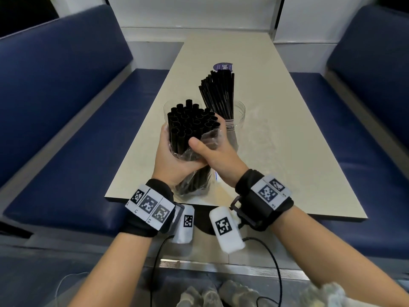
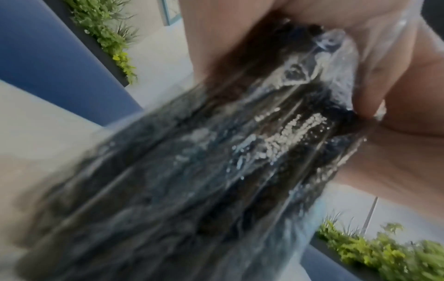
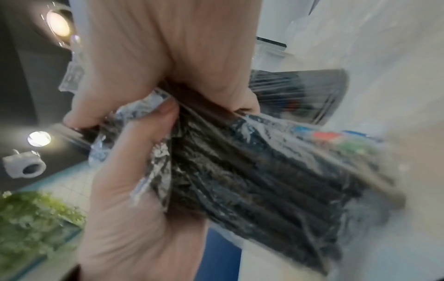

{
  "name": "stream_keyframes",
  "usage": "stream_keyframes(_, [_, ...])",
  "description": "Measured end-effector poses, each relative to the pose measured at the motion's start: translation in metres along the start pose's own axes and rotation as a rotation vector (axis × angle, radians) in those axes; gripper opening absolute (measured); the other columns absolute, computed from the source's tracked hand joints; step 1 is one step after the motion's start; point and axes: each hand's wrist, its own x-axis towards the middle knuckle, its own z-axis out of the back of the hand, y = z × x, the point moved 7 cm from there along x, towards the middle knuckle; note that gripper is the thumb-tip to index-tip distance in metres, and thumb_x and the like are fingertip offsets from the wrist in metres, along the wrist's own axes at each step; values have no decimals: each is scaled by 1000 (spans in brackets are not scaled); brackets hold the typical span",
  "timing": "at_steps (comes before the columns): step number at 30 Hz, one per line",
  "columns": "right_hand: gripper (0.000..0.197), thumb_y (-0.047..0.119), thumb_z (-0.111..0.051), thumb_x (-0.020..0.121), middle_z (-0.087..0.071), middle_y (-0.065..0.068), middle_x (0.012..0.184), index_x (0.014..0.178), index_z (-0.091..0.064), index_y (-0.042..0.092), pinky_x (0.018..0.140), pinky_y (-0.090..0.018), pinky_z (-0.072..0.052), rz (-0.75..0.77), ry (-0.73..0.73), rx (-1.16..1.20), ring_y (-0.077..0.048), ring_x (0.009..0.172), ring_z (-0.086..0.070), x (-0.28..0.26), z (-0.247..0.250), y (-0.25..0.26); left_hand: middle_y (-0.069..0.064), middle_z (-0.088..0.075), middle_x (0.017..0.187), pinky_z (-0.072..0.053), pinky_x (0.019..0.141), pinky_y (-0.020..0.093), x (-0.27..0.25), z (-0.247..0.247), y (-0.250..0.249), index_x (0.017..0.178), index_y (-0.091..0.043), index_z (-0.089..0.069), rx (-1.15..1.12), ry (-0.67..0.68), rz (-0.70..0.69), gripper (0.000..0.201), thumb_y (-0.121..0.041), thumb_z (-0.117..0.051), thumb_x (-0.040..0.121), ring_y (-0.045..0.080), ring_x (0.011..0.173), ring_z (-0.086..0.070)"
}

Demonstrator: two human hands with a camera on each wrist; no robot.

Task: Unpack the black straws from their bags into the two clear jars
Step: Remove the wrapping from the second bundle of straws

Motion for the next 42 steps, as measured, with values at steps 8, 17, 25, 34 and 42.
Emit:
stream_keyframes(8, [72, 69, -31, 80, -53, -6, 135, 131, -45, 20, 112, -43, -36, 0, -84, 2, -16, 127, -50, -2, -6, 3, 3, -51, 130, -40, 108, 39, -5, 6, 5, 132, -17, -31, -25, 92, 27, 113, -43, -91, 39, 15, 125, -50])
stream_keyframes(17, [46, 51, -31, 89, -42, 3, 137, 129, -32, 28, 113, -24, -31, 74, -106, -114, 2, 129, -39, -2, -8, 0, 1, -57, 120, -47, 99, 30, -4, 10, 5, 130, -13, -34, 35, -44, 42, 101, -29, -85, 44, 9, 114, -58])
stream_keyframes(25, [50, 20, -50, 76, -34, -4, 141, 115, -29, 44, 108, -27, -35, 64, 30, 25, -18, 132, -38, -2, -24, -2, -3, -60, 112, -50, 97, 42, -3, 17, 12, 115, -31, -40, 51, -45, 47, 84, -27, -83, 42, 17, 110, -61])
stream_keyframes(34, [94, 21, -58, 42, -46, -9, 107, 130, -33, 1, 78, -11, -45, -40, -6, 106, -10, 91, -49, 7, -32, -10, -10, -55, 112, -49, 95, 27, -6, 23, 24, 115, -32, -36, -5, -62, 87, 89, -16, -83, 41, 2, 107, -60])
stream_keyframes(42, [69, 2, -56, 81, -43, -3, 131, 141, -25, 12, 91, -3, -34, 0, 164, -294, -12, 119, -43, 11, -37, 10, 13, -54, 118, -54, 81, 19, -2, 50, 24, 136, 6, -23, -68, -182, 80, 105, 16, -80, 48, 6, 99, -65])
